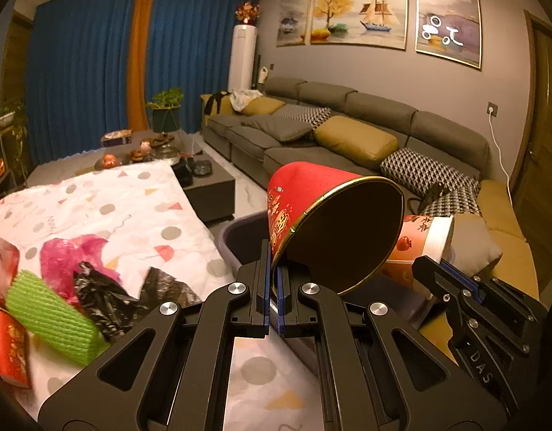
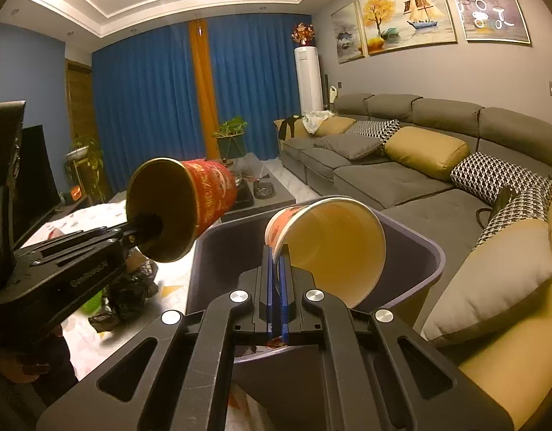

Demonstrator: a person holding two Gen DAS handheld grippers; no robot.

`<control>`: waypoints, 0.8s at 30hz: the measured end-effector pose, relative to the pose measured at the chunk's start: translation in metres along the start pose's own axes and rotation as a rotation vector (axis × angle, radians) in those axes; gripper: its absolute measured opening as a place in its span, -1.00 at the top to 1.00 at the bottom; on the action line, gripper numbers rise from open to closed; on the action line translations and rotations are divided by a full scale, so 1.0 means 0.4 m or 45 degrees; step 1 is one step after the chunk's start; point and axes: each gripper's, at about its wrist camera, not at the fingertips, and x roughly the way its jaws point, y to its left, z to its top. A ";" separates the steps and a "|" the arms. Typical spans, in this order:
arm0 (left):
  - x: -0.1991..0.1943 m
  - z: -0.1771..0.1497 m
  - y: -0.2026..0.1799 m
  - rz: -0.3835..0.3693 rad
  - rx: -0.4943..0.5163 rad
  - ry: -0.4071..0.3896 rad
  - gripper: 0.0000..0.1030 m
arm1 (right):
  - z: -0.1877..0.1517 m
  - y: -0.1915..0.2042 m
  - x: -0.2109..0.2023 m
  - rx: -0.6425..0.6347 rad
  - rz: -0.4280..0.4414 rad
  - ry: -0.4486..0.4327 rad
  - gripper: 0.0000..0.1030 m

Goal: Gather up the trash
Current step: 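Carry the red cup and white-orange cup over the grey bin with both tools, then open both tools to drop the two cups into the bin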

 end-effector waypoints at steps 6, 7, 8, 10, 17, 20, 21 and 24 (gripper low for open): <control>0.039 -0.009 -0.005 -0.015 0.006 0.041 0.96 | -0.004 -0.002 0.017 0.001 -0.005 0.021 0.92; 0.046 -0.007 -0.004 -0.019 0.006 0.046 0.96 | -0.005 -0.002 0.020 0.000 -0.004 0.026 0.92; 0.047 -0.009 -0.006 -0.023 0.004 0.051 0.96 | -0.005 -0.002 0.023 -0.001 -0.006 0.029 0.92; 0.059 -0.012 -0.003 -0.040 -0.007 0.070 0.96 | -0.006 -0.003 0.027 0.005 -0.008 0.033 0.92; 0.086 -0.020 -0.005 -0.057 -0.001 0.104 0.96 | 0.002 -0.009 0.044 0.007 -0.008 0.053 0.92; 0.094 -0.024 -0.009 -0.062 0.009 0.116 0.96 | 0.003 -0.009 0.050 0.007 -0.008 0.062 0.92; 0.099 -0.025 -0.007 -0.063 0.006 0.122 0.96 | 0.003 -0.011 0.052 0.006 -0.009 0.063 0.92; 0.108 -0.025 -0.001 -0.078 -0.009 0.136 0.96 | 0.002 -0.005 0.052 0.007 -0.012 0.067 0.92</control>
